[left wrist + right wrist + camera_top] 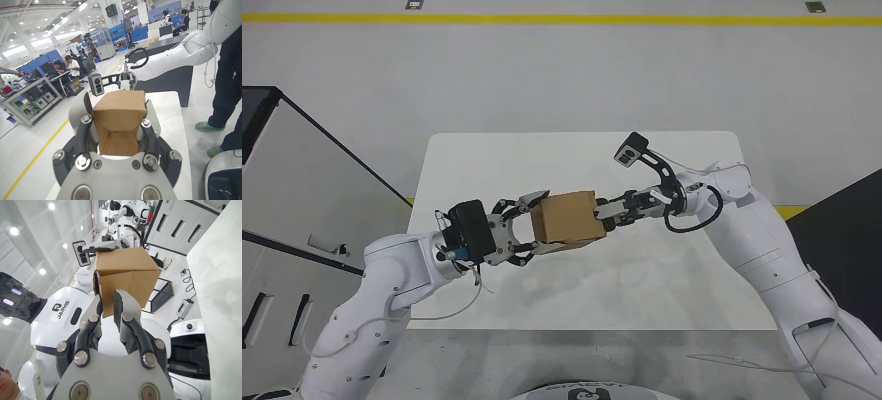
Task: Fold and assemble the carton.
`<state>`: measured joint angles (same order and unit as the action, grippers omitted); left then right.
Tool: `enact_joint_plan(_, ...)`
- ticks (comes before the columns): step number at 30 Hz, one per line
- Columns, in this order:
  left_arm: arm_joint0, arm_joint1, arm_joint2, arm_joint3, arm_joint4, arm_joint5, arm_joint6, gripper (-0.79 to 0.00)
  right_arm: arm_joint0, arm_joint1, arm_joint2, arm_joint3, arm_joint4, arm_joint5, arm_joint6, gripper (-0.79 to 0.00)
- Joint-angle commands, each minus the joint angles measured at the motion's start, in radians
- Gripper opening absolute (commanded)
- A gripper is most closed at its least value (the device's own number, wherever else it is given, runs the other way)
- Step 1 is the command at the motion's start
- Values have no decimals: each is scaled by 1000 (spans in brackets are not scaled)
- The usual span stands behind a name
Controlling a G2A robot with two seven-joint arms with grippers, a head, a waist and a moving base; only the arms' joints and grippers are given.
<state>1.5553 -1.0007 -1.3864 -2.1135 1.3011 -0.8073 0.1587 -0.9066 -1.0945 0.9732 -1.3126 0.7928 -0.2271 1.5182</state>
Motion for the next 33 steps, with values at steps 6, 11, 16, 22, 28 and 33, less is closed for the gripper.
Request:
enact_joint_plan(6, 3, 0, 5, -2, -5, -1, 1, -785, -9, -4, 7, -8, 28, -1, 13, -683)
enact_joint_plan(11, 9, 1, -1, -5, -25, 0, 5, -785, -18, -5, 17, -9, 62, -1, 18, -659)
enact_joint_plan(16, 16, 2, -5, -9, -42, -4, 9, -785, -26, -6, 20, -11, 89, 2, 18, -711)
enact_joint_plan(22, 22, 3, -11, -14, -58, -5, 8, -785, -30, -7, 21, -13, 104, 4, 18, -785)
enact_joint_plan(28, 31, 3, -19, -16, -71, 0, 7, -785, -39, -6, 31, -10, 104, 5, 18, -785)
enact_joint_plan(33, 36, 4, -19, -23, -75, -7, 4, -785, -42, -8, 27, -12, 89, 16, 13, -785)
